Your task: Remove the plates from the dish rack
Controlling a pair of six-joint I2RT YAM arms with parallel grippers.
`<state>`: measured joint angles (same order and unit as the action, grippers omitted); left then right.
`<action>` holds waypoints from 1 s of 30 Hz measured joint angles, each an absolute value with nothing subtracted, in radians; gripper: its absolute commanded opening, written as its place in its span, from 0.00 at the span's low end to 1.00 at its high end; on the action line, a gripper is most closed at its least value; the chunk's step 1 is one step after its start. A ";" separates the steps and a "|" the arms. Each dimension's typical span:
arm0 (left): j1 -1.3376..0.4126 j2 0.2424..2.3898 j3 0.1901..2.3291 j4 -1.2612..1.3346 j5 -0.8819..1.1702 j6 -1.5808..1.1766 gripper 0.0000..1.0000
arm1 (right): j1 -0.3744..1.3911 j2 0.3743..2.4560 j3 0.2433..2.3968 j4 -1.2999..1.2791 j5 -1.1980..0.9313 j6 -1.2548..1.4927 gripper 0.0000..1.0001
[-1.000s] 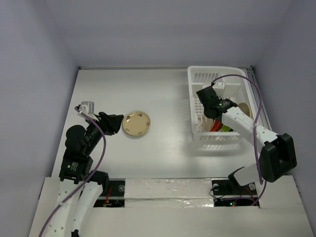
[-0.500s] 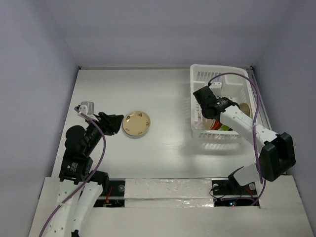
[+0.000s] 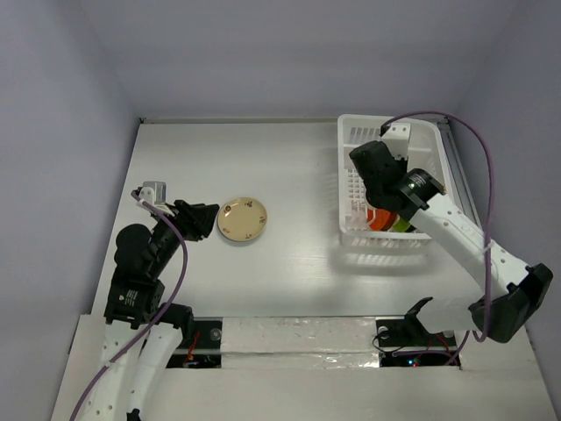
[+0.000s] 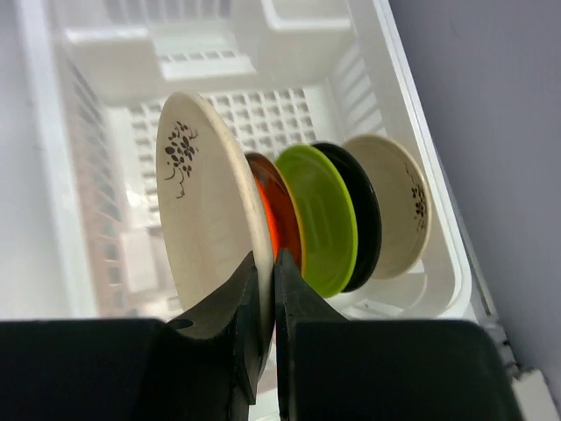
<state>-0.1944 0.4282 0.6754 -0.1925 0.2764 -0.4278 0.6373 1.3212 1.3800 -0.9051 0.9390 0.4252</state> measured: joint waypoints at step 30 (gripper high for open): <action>-0.188 0.430 0.675 -0.210 0.239 -0.432 0.26 | 0.908 1.937 1.362 -0.036 0.131 0.737 0.15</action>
<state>-0.1879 0.4297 0.6754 -0.2104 0.2394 -0.4316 0.9085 1.9366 1.3617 -0.0364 0.1307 0.7368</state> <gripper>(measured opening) 0.251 0.143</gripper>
